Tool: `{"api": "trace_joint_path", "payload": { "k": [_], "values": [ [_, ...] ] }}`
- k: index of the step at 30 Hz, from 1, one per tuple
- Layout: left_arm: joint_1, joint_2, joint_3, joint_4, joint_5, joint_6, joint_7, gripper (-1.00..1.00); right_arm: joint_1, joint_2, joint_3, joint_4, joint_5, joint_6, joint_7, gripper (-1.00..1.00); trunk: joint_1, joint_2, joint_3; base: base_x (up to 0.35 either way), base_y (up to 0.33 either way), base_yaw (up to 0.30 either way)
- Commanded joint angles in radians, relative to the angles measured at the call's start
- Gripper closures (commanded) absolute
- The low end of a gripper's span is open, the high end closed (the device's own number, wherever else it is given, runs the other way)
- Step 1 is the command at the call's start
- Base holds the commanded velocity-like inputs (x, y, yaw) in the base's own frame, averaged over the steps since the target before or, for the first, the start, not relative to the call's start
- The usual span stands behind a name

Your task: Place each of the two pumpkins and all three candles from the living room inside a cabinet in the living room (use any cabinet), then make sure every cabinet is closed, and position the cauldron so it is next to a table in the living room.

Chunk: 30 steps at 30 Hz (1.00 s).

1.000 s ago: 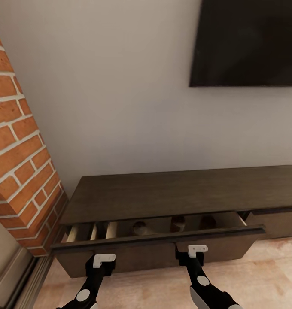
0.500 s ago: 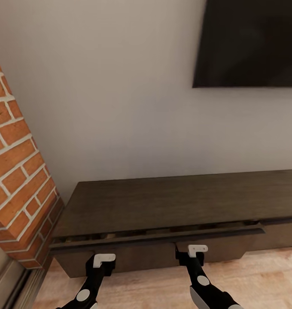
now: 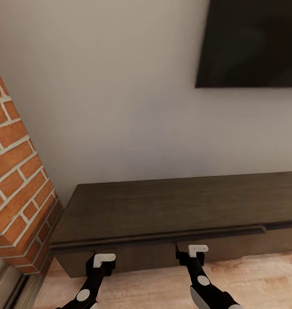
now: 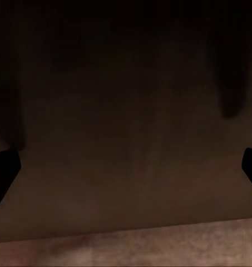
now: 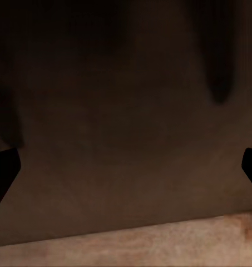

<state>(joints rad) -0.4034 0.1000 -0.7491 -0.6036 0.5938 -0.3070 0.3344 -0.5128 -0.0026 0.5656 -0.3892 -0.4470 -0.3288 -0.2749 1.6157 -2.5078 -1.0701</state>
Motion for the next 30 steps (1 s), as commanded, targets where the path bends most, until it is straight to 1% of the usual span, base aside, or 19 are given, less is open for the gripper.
{"api": "trace_joint_path", "payload": {
  "k": [1, 9, 12, 30],
  "values": [
    [-0.001, 0.001, -0.008, -0.001, 0.008, -0.004, 0.008, -1.00, -0.001, 0.000, 0.008, 0.000, -0.007, -0.004, -0.006, -1.00, 0.000, 0.000, -0.001, 0.114, 0.019, 0.000],
    [-0.001, 0.001, -0.008, -0.001, 0.008, -0.005, 0.008, -1.00, -0.001, 0.000, 0.008, 0.000, -0.007, -0.004, -0.006, -1.00, 0.000, 0.000, -0.001, 0.026, 0.005, 0.000],
    [-0.001, 0.001, -0.007, -0.001, 0.008, -0.005, 0.008, -1.00, -0.001, 0.000, 0.008, 0.000, -0.007, -0.004, -0.006, -1.00, 0.000, 0.000, -0.001, -0.109, 0.000, 0.000],
    [-0.001, 0.001, -0.007, -0.001, 0.008, -0.005, 0.008, -1.00, -0.001, 0.000, 0.008, 0.000, -0.007, -0.004, -0.006, -1.00, 0.000, 0.000, -0.001, -0.308, 0.000, 0.000]
  ]
}}
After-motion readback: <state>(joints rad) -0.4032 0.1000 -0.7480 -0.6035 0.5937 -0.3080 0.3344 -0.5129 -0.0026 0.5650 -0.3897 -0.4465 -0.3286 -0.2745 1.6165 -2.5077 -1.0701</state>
